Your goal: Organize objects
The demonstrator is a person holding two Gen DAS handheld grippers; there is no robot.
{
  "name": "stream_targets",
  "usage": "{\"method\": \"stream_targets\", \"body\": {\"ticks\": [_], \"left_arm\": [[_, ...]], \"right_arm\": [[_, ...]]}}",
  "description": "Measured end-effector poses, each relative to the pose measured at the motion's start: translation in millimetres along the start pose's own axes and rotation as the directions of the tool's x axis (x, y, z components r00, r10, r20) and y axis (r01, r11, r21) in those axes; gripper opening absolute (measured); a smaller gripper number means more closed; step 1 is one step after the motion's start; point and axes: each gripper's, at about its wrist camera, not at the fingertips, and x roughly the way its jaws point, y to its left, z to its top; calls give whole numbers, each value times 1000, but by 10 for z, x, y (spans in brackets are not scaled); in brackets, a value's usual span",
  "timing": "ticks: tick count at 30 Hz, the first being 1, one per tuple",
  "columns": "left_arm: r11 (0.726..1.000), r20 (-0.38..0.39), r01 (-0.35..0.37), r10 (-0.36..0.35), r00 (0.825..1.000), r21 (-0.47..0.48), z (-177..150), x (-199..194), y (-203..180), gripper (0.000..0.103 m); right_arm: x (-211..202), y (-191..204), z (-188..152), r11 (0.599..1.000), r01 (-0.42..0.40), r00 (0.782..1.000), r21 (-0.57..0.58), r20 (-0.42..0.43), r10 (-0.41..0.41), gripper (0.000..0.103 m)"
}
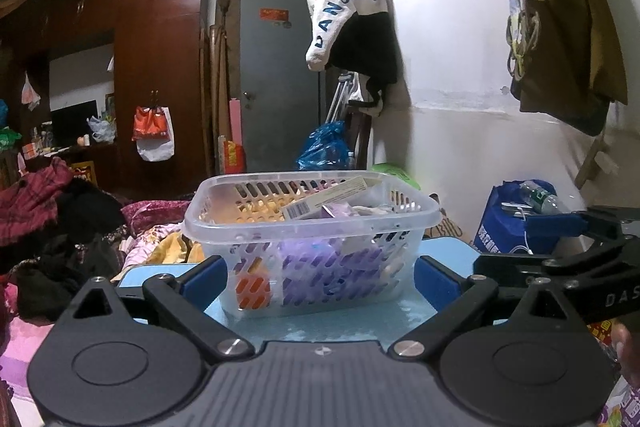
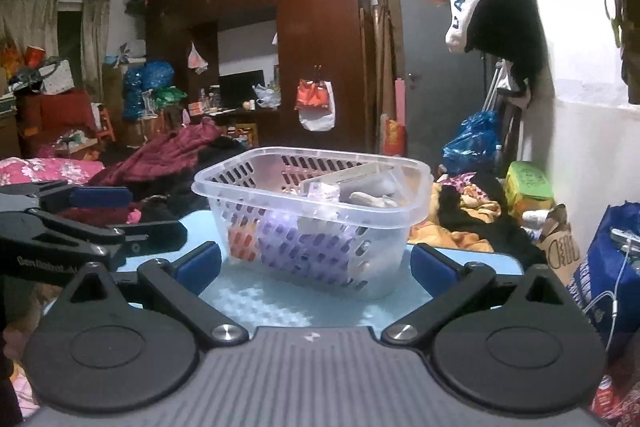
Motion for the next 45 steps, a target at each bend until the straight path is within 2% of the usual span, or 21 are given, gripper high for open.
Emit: {"method": "stream_targets", "body": {"ticks": [9,16,45], "left_arm": [[1000,-5,-2,2,1000,-10,-4,21,25,101],[1000,-2,-5,5,1000,-23,-2,23,48,101],[1000,-10,4,-4,1000,-31,-8,50,45,101]], "right_arm": [[10,-77,37,1000,13,1000,23,-1,-13,103],[23,-120,48,999,-19,1000,42,-12,20,103],[57,-104,33,999,14,1000,36,-6,-14,103]]}}
